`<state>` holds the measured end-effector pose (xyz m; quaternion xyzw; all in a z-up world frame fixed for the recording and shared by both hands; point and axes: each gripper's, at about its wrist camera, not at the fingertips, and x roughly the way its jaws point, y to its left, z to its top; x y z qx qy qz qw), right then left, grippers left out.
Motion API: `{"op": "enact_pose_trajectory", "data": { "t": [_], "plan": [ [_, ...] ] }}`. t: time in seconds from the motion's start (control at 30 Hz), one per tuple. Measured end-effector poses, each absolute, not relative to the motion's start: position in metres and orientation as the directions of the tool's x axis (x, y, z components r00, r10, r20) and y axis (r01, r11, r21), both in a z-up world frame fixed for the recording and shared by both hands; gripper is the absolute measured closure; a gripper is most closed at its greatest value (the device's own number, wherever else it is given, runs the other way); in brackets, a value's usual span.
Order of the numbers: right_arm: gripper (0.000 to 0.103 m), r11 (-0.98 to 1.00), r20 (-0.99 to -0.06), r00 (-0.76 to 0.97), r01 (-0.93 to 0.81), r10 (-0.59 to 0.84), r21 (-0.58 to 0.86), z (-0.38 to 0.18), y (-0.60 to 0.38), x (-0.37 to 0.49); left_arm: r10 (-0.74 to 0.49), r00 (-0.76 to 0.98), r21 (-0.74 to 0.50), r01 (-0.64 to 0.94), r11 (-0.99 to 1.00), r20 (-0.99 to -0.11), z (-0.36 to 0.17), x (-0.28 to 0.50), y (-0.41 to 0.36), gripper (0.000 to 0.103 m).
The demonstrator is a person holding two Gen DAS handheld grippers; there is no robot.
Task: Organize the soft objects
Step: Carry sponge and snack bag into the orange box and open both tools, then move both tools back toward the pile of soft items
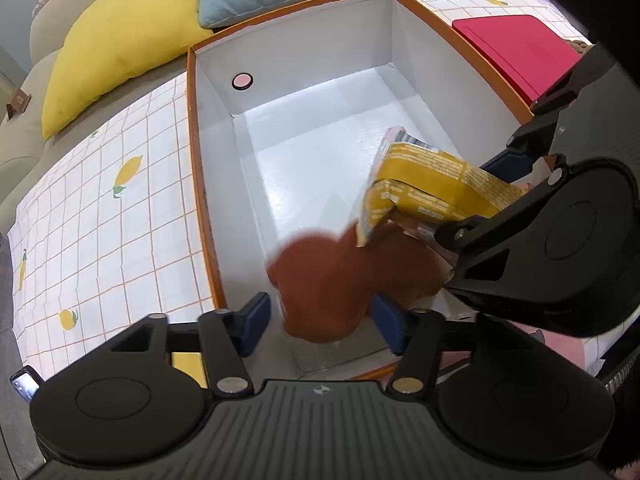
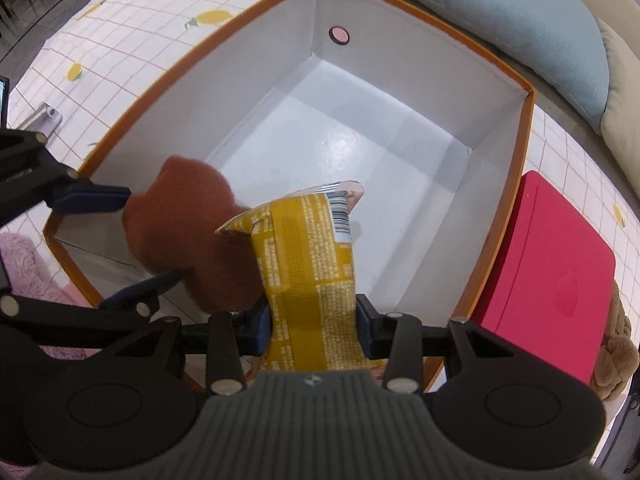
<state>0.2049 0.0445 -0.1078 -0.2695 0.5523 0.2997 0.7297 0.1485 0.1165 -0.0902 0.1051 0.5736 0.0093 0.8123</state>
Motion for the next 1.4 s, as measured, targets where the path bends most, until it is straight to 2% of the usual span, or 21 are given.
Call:
{"op": "enact_pose_trajectory", "data": {
  "t": [0.07, 0.2, 0.47, 0.67, 0.77, 1.07, 1.3, 1.4],
  "plan": [
    [0.061, 0.673, -0.969, 0.210, -0.737, 0.133, -0.067, -0.110, 0.044, 0.204, 0.115, 0.341, 0.161, 0.110, 0.981, -0.933, -0.089, 0.148, 0.118, 0.028],
    [0.058, 0.654, -0.964, 0.228, -0.751, 0.133, -0.087, -0.108, 0.046, 0.203, 0.104, 0.346, 0.146, 0.099, 0.984, -0.932, -0.085, 0.147, 0.120, 0.017],
    [0.049, 0.626, -0.961, 0.236, -0.774, 0.146, -0.095, -0.093, 0.042, 0.202, 0.080, 0.368, 0.115, 0.073, 0.991, -0.927, -0.073, 0.140, 0.119, 0.017],
    [0.047, 0.633, -0.933, 0.290, -0.769, 0.216, -0.092, -0.061, 0.024, 0.196, 0.073, 0.418, 0.106, 0.056, 0.993, -0.905, -0.057, 0.131, 0.116, 0.017],
    [0.042, 0.658, -0.897, 0.350, -0.747, 0.269, -0.094, -0.041, 0.006, 0.191, 0.076, 0.472, 0.106, 0.036, 0.994, -0.878, -0.046, 0.124, 0.114, 0.017],
    [0.038, 0.781, -0.739, 0.556, -0.621, 0.380, -0.066, -0.003, -0.071, 0.163, 0.038, 0.664, 0.039, -0.013, 0.999, -0.746, -0.017, 0.098, 0.094, 0.022],
    [0.037, 0.875, -0.673, 0.655, -0.484, 0.345, -0.023, -0.015, -0.133, 0.137, -0.044, 0.759, -0.064, 0.003, 0.998, -0.650, -0.013, 0.083, 0.061, 0.023],
    [0.036, 0.905, -0.672, 0.677, -0.425, 0.298, -0.027, -0.030, -0.157, 0.125, -0.074, 0.784, -0.102, 0.014, 0.995, -0.617, -0.017, 0.079, 0.047, 0.023]
  ]
}}
